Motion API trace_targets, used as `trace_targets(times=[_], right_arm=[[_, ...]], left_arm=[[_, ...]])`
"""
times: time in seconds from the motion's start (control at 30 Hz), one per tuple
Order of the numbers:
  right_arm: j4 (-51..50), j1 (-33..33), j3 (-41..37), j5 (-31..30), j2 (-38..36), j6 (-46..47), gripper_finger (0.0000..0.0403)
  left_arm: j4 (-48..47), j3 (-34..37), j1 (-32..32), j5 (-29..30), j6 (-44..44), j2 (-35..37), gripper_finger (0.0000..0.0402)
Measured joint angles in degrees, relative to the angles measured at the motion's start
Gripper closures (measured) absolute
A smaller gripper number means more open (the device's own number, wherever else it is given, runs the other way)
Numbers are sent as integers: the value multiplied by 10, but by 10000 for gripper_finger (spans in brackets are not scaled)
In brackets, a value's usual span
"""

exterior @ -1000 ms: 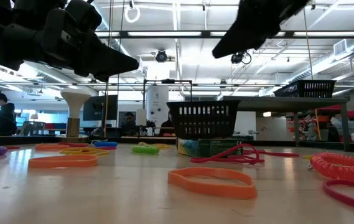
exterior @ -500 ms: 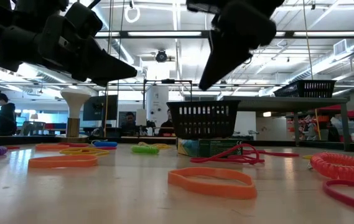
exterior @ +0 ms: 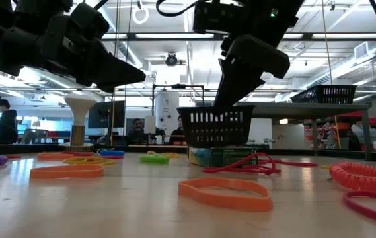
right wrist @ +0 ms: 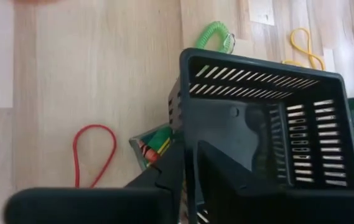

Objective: Pick & Place Office Desk Supplies
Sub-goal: Put the top black bin on the shelf

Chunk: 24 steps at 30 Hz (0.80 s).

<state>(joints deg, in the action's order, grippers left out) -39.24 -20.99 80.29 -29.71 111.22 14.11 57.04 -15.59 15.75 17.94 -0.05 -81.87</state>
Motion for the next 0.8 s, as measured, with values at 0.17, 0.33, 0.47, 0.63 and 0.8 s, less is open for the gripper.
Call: trace_targets(times=[0.17,0.33,0.47,0.63,0.8], right_arm=[[0,-1,0,-1,-1,-3,392],[-7,-12,0,-1,-23,-9,379],[-33,-28,0,-5,-60,1,378],[-69,-55,0,-34,-120,6,389],[-97,-77,0,-53,-184,6,382]], left_arm=[[-3,0,0,0,-3,0,334],[-3,0,0,0,-6,0,334],[-4,0,0,0,-7,0,334],[-9,0,0,0,-7,0,334],[-10,0,0,0,-6,0,334]])
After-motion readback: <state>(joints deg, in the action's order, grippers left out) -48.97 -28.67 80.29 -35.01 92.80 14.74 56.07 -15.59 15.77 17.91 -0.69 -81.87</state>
